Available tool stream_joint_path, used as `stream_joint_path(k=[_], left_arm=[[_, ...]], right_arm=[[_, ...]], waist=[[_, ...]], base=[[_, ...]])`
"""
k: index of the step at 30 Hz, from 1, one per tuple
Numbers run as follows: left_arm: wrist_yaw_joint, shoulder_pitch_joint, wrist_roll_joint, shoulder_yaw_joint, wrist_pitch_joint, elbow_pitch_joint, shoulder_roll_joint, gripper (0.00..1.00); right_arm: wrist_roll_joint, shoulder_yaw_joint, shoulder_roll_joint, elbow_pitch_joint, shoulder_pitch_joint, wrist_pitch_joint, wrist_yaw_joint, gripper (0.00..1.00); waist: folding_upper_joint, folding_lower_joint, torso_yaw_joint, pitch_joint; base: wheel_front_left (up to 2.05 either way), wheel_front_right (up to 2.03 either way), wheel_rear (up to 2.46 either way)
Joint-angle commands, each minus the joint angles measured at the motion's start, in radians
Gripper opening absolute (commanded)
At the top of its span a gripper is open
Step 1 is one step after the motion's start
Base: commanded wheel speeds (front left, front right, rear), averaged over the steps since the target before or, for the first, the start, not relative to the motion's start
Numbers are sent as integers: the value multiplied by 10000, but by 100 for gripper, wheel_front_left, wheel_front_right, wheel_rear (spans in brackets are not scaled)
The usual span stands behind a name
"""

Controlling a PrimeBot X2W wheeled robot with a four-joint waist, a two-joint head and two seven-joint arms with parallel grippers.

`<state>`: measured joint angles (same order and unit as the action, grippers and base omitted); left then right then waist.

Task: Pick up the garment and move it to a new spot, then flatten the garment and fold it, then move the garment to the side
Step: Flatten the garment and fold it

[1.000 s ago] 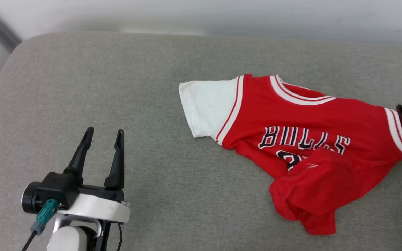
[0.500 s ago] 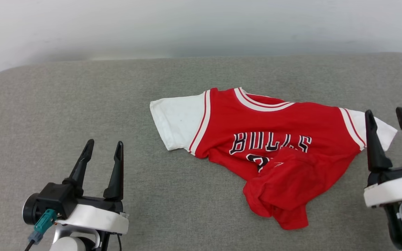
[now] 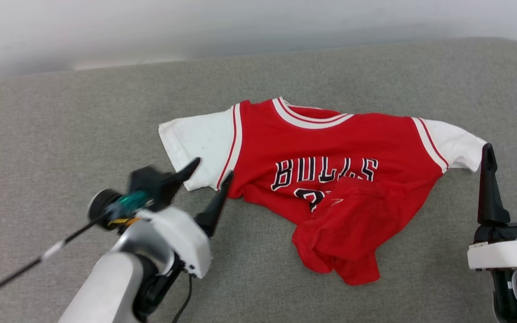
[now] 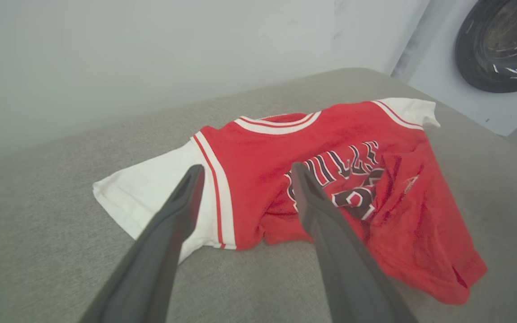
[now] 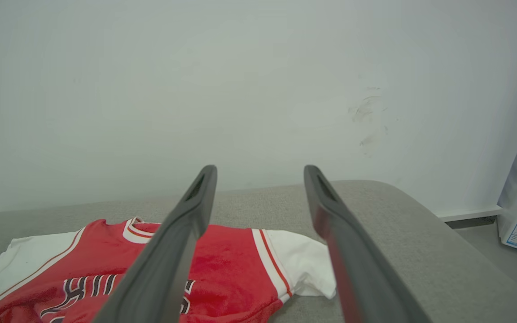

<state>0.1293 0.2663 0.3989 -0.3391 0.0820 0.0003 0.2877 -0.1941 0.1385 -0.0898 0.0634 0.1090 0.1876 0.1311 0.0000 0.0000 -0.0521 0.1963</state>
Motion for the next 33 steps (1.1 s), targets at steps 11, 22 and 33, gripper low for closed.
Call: stream_joint_path(k=[11,22,33], left_arm=[[8,3829,1439,-2820,4760,342,941,100],[8,5162,2050,-4894,5484,2116,606,100],[8,5946,2363,-6662,5144,3499,570,0]], right_arm=[[447,28,314,155,489,165,-7,100],[547,65,398,-6,622,336,-7,100],[459,-35,407,-187,709,420,-7,100]], waist=[[0,0,-554,1300],[0,0,-611,1816],[0,0,-479,1877]], base=[[0,0,0],[0,0,0],[0,0,0]])
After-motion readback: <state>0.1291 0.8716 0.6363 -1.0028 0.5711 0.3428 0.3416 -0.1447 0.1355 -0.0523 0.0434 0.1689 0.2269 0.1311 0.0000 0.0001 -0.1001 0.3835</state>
